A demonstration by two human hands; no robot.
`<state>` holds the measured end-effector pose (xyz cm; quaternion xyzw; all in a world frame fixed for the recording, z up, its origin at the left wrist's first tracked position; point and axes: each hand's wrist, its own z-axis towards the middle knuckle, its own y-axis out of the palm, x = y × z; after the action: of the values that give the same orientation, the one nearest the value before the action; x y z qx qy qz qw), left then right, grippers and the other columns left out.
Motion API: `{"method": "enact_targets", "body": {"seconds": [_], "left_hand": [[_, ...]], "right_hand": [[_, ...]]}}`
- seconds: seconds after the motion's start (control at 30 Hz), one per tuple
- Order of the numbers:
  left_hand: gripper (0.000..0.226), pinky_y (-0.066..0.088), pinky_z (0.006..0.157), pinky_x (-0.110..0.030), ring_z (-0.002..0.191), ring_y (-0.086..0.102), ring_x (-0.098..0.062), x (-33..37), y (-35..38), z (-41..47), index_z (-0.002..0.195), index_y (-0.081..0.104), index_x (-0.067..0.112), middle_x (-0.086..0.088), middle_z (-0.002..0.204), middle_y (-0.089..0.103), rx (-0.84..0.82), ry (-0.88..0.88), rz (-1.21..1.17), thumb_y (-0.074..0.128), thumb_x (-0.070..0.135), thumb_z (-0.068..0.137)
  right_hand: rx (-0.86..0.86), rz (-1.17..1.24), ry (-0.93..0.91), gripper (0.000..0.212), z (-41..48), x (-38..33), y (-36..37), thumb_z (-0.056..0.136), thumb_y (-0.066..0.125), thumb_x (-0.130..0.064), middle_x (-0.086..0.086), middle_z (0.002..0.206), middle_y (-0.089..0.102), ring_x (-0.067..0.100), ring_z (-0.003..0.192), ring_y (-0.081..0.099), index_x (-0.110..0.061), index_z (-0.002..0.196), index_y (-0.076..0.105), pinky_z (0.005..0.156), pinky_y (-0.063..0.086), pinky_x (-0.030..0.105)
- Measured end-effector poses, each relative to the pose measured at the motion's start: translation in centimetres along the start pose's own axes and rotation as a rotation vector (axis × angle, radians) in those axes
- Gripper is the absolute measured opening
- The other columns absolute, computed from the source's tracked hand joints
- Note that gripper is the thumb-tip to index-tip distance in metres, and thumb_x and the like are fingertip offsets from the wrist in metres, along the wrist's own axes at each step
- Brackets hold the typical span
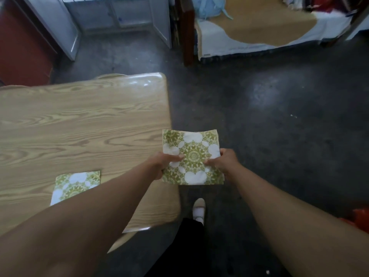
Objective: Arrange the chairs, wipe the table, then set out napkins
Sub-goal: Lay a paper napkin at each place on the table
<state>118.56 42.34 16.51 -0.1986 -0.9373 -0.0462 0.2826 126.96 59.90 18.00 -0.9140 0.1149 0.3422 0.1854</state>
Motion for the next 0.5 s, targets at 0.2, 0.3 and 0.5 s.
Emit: {"method": "enact_targets", "body": {"seconds": [0.2, 0.3, 0.5], "left_hand": [[0.037, 0.058, 0.055, -0.036, 0.078, 0.072, -0.028, 6.4, 3.9, 5.2, 0.108, 0.065, 0.000, -0.017, 0.099, 0.073, -0.054, 0.098, -0.195, 0.079, 0.007, 0.074], [0.030, 0.058, 0.054, -0.035, 0.079, 0.071, -0.029, 9.2, 5.6, 6.8, 0.105, 0.065, 0.000, -0.017, 0.098, 0.072, -0.052, 0.086, -0.263, 0.076, 0.006, 0.078], [0.028, 0.058, 0.073, -0.043, 0.090, 0.069, -0.032, 15.3, 7.1, 9.1, 0.109, 0.064, 0.001, -0.018, 0.103, 0.070, -0.044, 0.116, -0.324, 0.071, 0.012, 0.084]], "right_hand": [[0.096, 0.009, -0.018, 0.043, 6.5, -6.6, -3.5, 0.075, 0.079, -0.001, 0.017, 0.117, 0.067, 0.032, 0.101, 0.067, 0.001, 0.114, 0.063, 0.087, 0.056, 0.042], [0.102, 0.020, 0.006, 0.041, 8.9, -9.7, -4.9, 0.078, 0.076, 0.001, 0.018, 0.116, 0.067, 0.032, 0.099, 0.068, 0.002, 0.116, 0.061, 0.075, 0.055, 0.036], [0.078, 0.004, -0.009, 0.040, 13.8, -15.4, -7.2, 0.081, 0.075, -0.003, 0.016, 0.116, 0.068, 0.031, 0.097, 0.068, 0.001, 0.119, 0.062, 0.080, 0.057, 0.038]]}}
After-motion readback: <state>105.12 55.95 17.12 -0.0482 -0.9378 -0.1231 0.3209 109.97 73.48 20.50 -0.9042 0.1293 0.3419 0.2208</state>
